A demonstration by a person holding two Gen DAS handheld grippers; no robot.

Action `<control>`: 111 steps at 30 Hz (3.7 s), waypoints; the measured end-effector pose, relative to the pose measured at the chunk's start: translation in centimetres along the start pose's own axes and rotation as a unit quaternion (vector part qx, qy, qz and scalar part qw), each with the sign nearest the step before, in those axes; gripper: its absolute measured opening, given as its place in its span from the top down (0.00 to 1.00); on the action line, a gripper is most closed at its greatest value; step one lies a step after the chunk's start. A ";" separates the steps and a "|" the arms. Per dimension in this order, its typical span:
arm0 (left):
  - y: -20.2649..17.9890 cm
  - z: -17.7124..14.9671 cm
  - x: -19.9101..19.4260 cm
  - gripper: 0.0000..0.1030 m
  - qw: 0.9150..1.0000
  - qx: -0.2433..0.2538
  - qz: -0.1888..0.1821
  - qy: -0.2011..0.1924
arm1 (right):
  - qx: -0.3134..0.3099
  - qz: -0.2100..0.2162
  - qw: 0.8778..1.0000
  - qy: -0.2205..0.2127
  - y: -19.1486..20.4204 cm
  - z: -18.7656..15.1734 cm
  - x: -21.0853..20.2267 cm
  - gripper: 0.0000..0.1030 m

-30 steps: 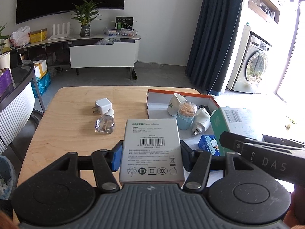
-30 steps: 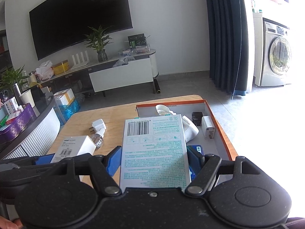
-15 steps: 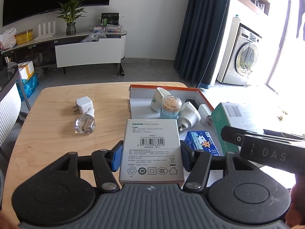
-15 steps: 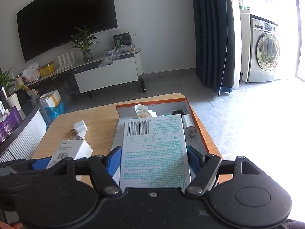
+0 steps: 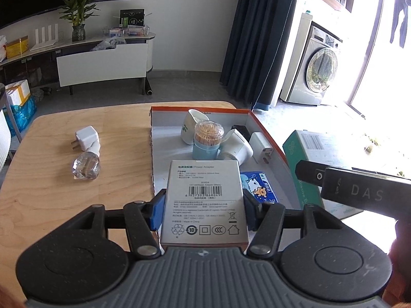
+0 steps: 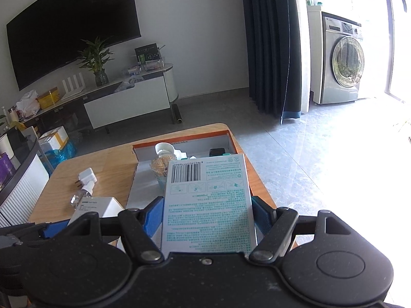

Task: Organize rigid objects
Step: 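Carry the white box with the left gripper while the right gripper carries the teal box, then open the left gripper on the white box while the right gripper releases the teal box, then withdraw both grippers toward the white cube charger and glass bottle on the table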

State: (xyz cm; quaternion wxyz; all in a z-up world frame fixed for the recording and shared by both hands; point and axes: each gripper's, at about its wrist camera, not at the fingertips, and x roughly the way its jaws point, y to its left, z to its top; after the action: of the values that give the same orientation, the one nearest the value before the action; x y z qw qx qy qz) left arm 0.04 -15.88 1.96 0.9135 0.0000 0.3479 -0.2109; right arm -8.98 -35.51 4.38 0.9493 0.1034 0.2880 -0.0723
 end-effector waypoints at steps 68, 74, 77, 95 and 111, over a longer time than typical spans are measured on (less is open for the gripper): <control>7.9 1.6 1.4 0.32 0.995 -0.078 0.059 0.031 | -0.047 0.062 0.997 0.029 6.4 1.8 6.0 0.18; 10.4 1.3 0.7 0.32 0.992 -0.099 0.077 0.032 | -0.066 0.079 0.994 0.042 8.9 1.1 6.6 0.18; 11.3 1.3 0.4 0.32 0.991 -0.103 0.085 0.030 | -0.075 0.087 0.992 0.047 9.9 0.9 6.8 0.18; 15.3 1.1 0.1 0.32 0.986 -0.127 0.106 0.026 | -0.111 0.114 0.985 0.067 14.7 0.3 8.4 0.18; 18.2 0.7 0.2 0.32 0.982 -0.141 0.120 0.034 | -0.118 0.136 0.979 0.097 17.9 -0.9 11.2 0.18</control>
State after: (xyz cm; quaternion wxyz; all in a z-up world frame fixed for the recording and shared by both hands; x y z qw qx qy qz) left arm 7.65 0.55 -0.34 0.9106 -0.0794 0.4028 -0.0481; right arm 3.24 -18.84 0.11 0.9233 0.0351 0.3686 0.1024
